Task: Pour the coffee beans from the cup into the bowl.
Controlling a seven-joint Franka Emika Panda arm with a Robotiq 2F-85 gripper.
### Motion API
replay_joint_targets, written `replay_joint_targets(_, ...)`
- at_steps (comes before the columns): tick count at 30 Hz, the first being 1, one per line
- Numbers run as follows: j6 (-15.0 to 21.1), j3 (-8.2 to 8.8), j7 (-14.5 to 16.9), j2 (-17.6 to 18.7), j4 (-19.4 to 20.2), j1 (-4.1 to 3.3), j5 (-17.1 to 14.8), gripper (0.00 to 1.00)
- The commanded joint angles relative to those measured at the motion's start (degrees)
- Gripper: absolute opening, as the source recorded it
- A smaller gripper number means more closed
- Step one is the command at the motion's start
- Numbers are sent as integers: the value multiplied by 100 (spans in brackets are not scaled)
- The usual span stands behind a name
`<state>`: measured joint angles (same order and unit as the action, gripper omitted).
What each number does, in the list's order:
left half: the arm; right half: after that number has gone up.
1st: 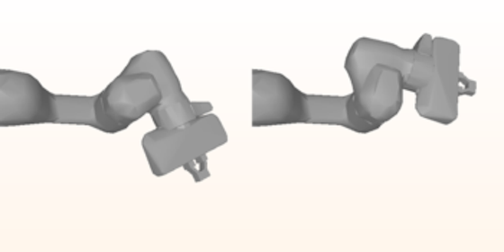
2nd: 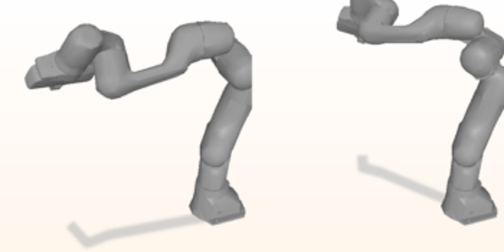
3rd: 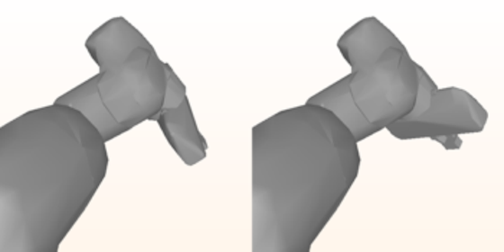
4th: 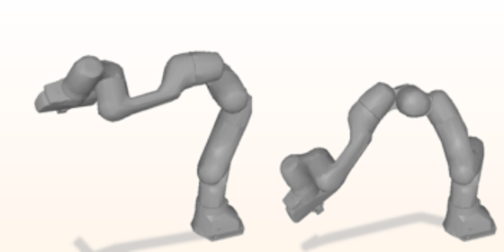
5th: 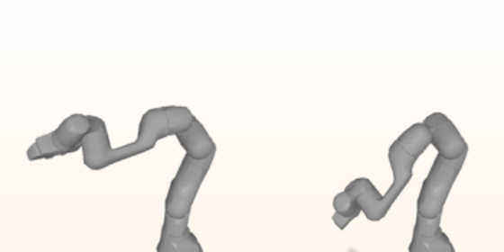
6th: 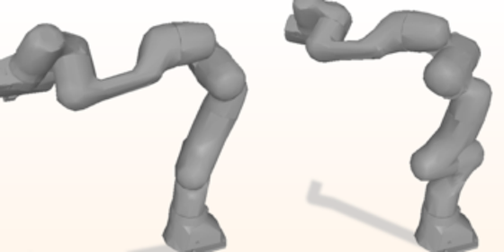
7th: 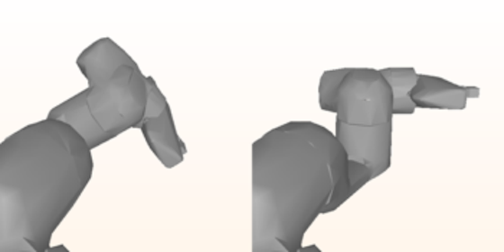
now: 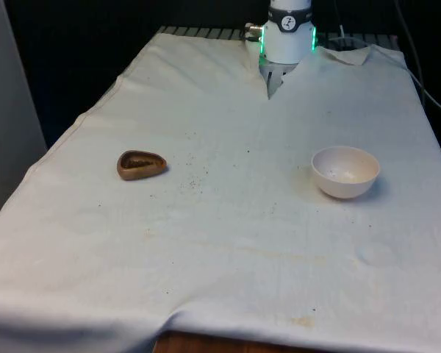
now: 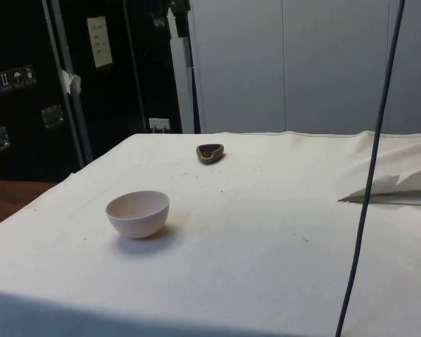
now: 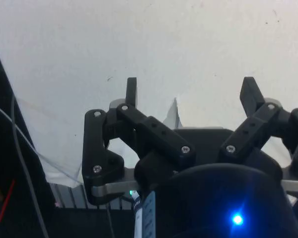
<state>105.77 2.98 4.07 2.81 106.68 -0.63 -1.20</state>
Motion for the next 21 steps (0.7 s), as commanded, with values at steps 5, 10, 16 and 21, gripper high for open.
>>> replay_joint_targets(5,143,183,309,-6,69,40,6,100)
replay_joint_targets(10,143,298,476,17,74,29,0,100)
replay_joint_targets(16,367,493,819,-29,212,63,0,100)
replay_joint_targets(21,533,642,1043,-11,292,74,0,100)
